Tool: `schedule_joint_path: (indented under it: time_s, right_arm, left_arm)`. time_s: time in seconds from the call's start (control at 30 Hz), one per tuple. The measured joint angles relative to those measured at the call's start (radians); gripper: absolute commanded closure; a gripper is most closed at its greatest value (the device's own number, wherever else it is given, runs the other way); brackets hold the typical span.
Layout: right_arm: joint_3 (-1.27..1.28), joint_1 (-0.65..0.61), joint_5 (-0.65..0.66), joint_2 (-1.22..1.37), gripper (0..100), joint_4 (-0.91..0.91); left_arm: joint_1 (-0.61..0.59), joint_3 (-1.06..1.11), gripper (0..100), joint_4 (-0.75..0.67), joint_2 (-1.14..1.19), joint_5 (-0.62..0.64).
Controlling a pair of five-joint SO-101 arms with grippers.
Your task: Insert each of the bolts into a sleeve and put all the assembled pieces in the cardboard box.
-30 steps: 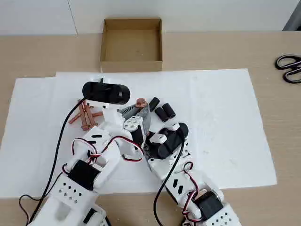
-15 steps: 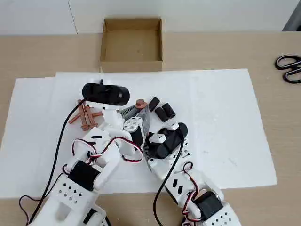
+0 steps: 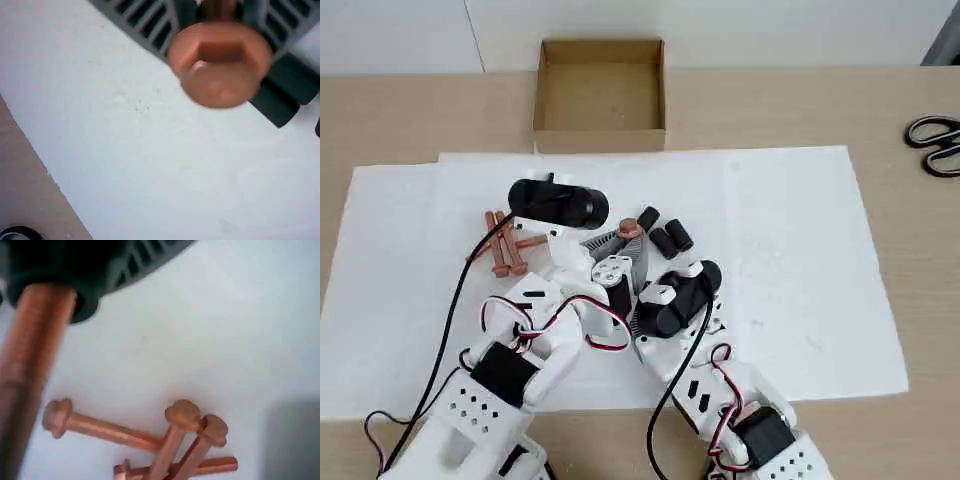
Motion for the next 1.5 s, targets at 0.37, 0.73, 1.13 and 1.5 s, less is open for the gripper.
schedule_joint_path:
  time_s: [0.37, 0.73, 1.13, 1.5]
  right_arm:
    - [0.0, -0.002, -0.003, 0.002, 99.5, 0.002]
    - [0.0, -0.003, -0.003, 0.002, 99.5, 0.002]
    - [0.0, -0.003, -0.003, 0.003, 99.5, 0.002]
    - [0.0, -0.003, -0.003, 0.003, 99.5, 0.002]
  left_arm:
    - [0.008, -0.003, 99, 0.137, -0.003, 0.006]
    - [0.012, 0.003, 99, 0.181, -0.005, 0.006]
    - [0.015, 0.029, 99, 0.181, -0.005, 0.006]
    - [0.018, 0.063, 99, 0.18, -0.011, -0.043]
